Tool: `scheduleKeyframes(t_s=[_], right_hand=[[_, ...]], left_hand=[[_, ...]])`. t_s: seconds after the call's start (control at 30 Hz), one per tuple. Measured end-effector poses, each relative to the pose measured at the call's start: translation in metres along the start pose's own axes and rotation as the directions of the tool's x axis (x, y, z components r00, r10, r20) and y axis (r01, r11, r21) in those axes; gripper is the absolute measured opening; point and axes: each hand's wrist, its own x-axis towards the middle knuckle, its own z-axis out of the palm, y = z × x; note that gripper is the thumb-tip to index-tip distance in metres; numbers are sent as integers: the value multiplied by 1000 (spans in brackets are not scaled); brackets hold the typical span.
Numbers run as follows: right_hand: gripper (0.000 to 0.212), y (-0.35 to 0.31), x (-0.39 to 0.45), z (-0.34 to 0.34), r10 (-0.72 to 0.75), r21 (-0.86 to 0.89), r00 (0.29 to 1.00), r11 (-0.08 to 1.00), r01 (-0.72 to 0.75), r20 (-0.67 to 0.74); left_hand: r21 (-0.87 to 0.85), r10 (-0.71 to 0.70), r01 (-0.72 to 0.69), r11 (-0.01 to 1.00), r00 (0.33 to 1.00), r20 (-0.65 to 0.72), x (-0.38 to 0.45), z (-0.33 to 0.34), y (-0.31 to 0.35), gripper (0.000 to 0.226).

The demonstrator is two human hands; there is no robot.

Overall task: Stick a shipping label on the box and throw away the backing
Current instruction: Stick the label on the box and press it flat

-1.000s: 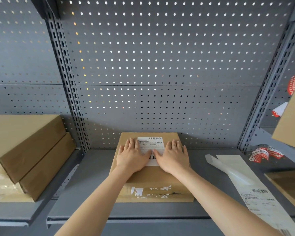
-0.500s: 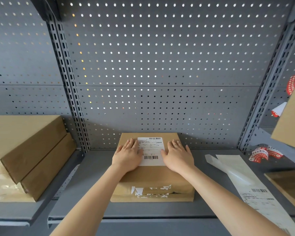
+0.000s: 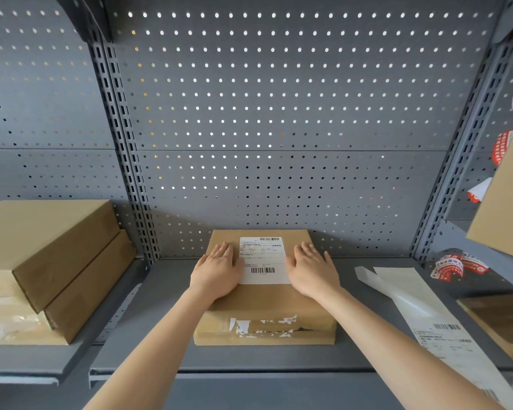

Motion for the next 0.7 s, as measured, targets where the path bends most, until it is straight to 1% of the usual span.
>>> scheduleKeyframes(t_s=[0.2, 0.33, 0.5, 0.7], right_hand=[[84, -18, -14, 1, 55, -34, 998, 998, -55, -2], [91, -25, -17, 5, 75, -28, 997, 997, -75, -12], [87, -22, -18, 5, 50, -39, 999, 998, -51, -15], [65, -6, -18, 2, -10, -32, 1000, 999, 11, 17]], left_hand=[[31, -46, 47, 998, 998, -32, -11, 7, 17, 80], [73, -52, 56, 996, 997, -52, -19, 8, 25, 85], [70, -40, 42, 997, 999, -29, -17, 7, 21, 82], [79, 15, -17, 997, 999, 29, -17, 1, 11, 68]])
